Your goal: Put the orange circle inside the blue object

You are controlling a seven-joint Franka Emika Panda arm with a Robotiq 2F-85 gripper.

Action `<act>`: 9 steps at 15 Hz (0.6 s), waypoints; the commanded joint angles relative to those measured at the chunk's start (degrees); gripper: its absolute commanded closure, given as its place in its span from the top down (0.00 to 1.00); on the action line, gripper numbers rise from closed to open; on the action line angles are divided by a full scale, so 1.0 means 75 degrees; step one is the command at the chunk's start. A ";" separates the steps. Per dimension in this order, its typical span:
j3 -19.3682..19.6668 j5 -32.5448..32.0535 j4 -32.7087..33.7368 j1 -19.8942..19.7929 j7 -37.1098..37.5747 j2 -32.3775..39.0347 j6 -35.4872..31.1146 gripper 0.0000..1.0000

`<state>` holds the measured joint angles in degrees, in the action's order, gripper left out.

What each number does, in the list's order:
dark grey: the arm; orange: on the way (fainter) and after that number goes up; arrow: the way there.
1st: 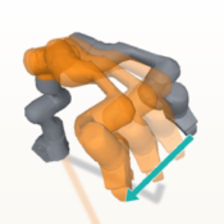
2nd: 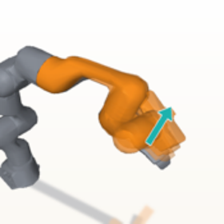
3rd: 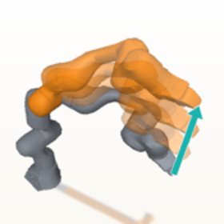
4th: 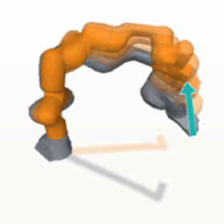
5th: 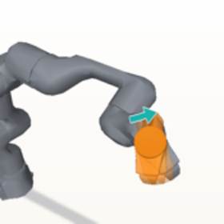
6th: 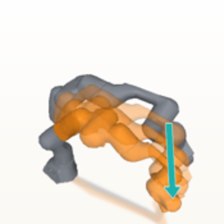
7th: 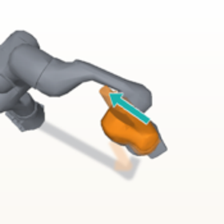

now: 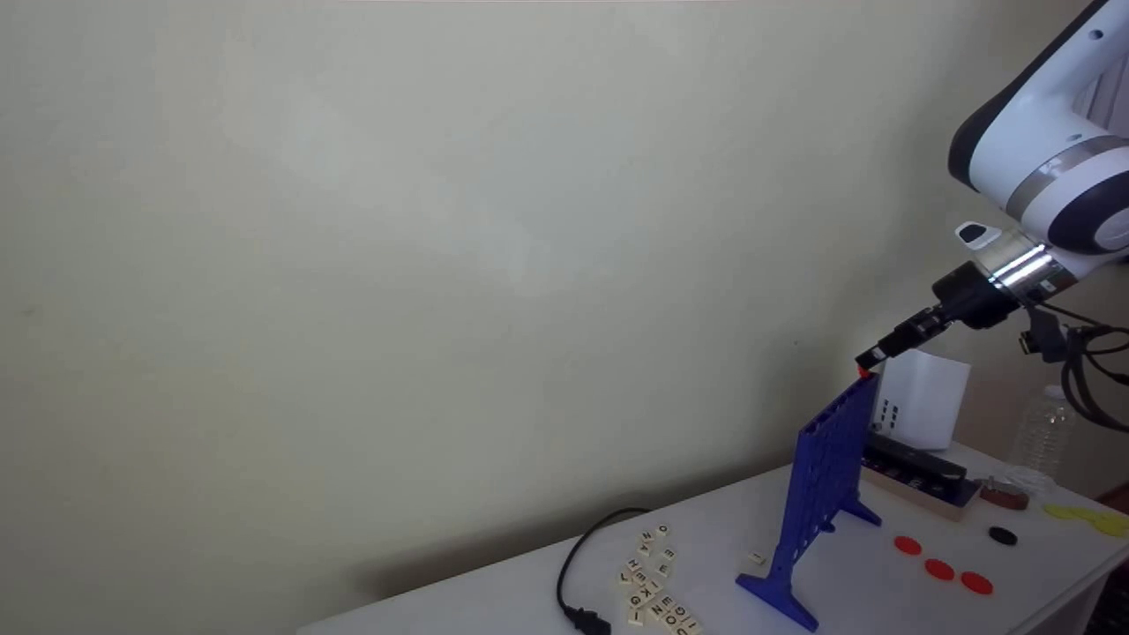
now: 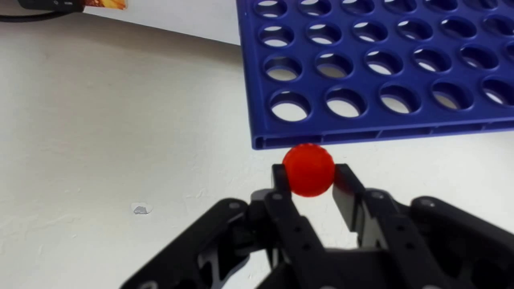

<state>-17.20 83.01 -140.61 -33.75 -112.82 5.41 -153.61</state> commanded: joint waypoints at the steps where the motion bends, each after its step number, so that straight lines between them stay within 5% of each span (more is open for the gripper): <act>1: 0.0039 0.0275 0.0062 -0.0071 -0.0315 0.0045 0.0086 0.08; 9: 0.0070 0.0339 0.0043 -0.0193 -0.0428 0.0038 0.0160 0.08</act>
<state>-16.91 83.02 -140.62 -34.65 -113.00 5.41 -153.61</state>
